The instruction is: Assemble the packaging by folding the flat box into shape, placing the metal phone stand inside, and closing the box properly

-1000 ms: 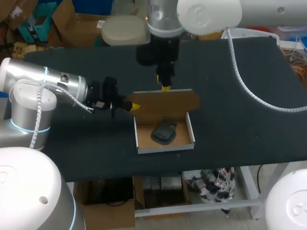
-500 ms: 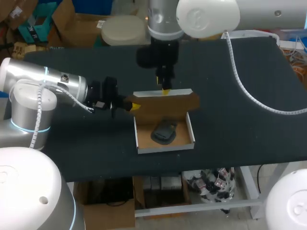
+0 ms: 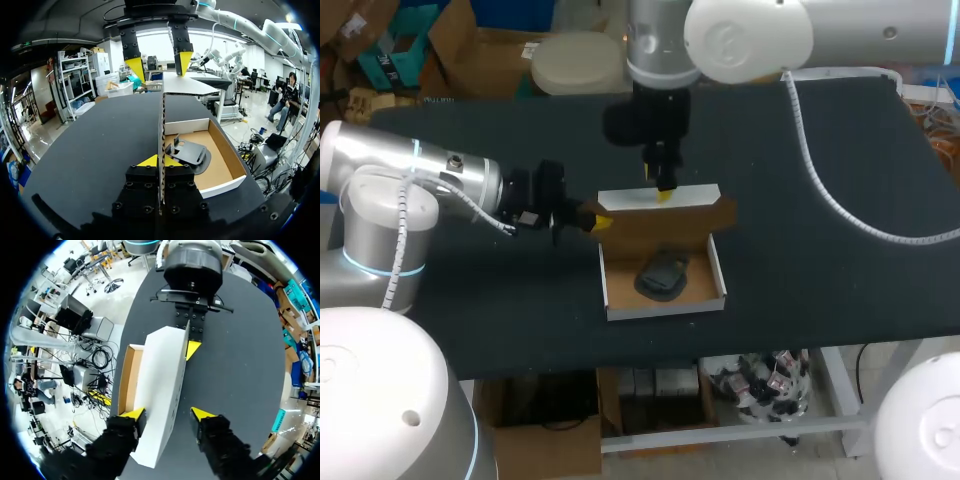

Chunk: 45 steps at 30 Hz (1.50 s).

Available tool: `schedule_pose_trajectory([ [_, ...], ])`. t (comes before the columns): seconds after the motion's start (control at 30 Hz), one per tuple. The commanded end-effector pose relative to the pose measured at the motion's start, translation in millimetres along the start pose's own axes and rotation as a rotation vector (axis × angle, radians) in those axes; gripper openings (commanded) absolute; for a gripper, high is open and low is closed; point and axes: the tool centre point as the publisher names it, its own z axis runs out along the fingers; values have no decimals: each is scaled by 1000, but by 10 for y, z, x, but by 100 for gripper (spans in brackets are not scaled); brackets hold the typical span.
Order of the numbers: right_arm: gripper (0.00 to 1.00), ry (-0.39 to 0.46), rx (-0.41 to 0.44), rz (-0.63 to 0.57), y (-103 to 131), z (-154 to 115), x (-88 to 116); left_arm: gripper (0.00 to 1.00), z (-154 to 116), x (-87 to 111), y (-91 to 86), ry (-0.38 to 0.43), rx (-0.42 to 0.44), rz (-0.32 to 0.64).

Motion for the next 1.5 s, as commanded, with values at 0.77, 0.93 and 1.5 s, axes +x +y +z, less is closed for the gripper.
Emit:
schedule_pose_trajectory([
  [0.77, 0, 43, 0, -11, 40, 173, -122, 0, 3, 5, 4, 3, 1, 0],
  [0.93, 0, 35, 0, -6, 35, 181, -103, 0, 3, 5, 4, 3, 1, 0],
  [1.5, 100, -29, -66, 38, -134, -297, -42, 0, 3, 5, 4, 3, 1, 0],
])
